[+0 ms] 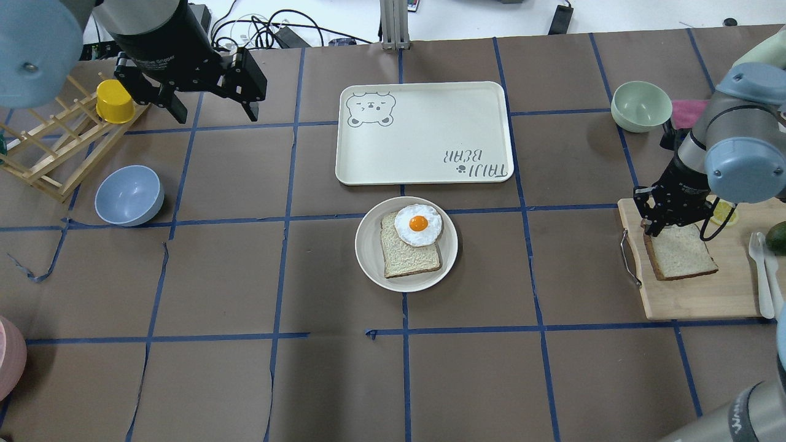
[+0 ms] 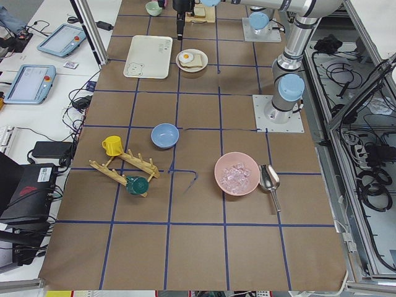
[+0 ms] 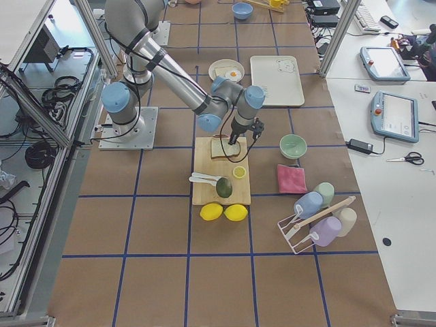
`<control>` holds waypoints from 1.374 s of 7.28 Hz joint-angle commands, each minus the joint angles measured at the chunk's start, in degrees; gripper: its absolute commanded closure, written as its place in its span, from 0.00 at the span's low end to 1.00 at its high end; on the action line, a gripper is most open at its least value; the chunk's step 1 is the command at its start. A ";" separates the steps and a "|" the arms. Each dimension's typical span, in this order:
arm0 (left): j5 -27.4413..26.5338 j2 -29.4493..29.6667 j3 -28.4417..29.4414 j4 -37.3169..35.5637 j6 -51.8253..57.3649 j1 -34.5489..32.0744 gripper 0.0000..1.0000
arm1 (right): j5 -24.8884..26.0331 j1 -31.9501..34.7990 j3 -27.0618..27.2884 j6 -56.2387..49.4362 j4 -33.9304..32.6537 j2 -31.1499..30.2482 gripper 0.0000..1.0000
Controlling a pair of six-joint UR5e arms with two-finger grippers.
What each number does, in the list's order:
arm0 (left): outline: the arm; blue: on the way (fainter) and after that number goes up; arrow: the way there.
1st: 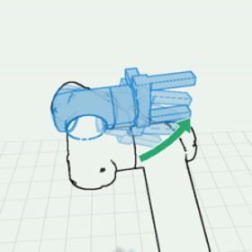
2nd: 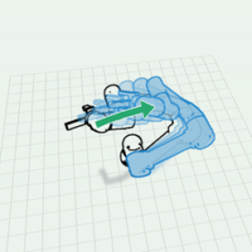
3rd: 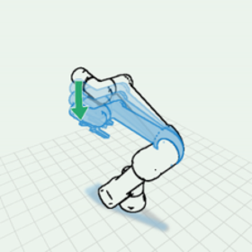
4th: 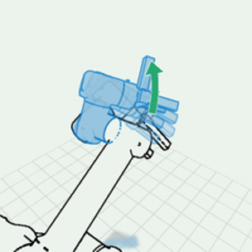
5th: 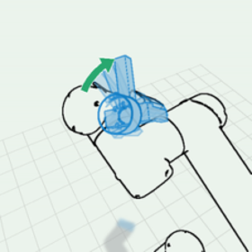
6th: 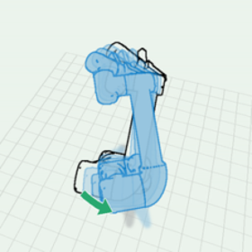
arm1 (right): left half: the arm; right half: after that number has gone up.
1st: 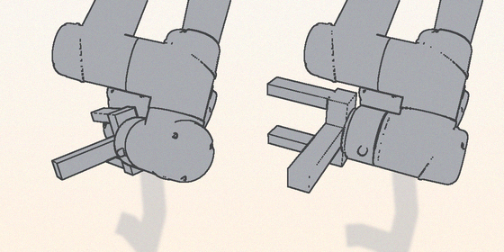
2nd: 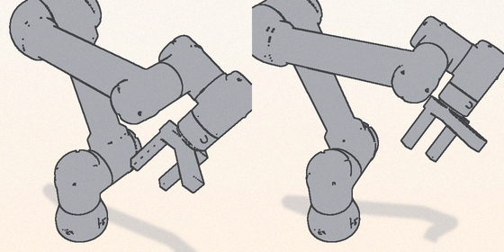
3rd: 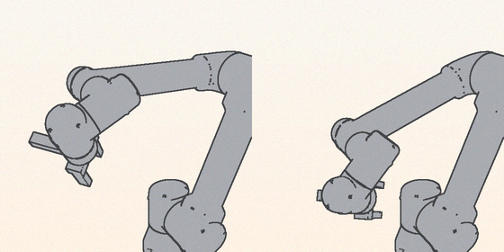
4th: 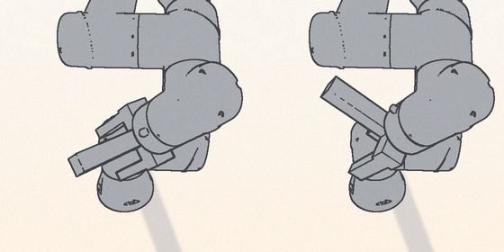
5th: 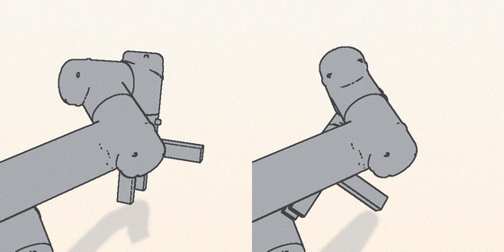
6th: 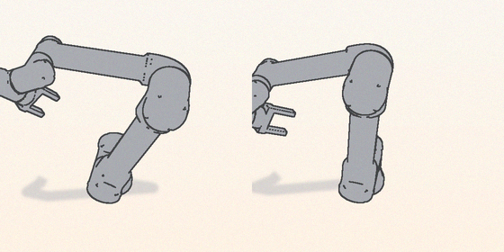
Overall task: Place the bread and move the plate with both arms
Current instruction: 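Lift the bread slice off the board with the right gripper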
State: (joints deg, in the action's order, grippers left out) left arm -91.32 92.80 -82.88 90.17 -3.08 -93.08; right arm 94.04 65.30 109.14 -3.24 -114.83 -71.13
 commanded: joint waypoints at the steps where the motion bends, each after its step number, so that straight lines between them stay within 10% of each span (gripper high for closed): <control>1: 0.09 0.02 0.00 0.00 0.00 0.00 0.00 | -0.44 0.00 -3.12 1.64 6.33 -2.07 1.00; 6: 0.00 0.02 0.00 0.00 0.00 0.09 0.00 | -0.96 1.92 -14.97 7.16 22.40 -3.66 1.00; 10: 0.00 0.02 0.00 0.00 0.00 0.09 0.00 | -5.95 20.24 -24.24 33.28 30.63 -3.58 1.00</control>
State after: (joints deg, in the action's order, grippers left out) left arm -91.29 92.81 -82.88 90.18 -3.08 -92.99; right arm 90.83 78.68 86.31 19.43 -85.00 -74.77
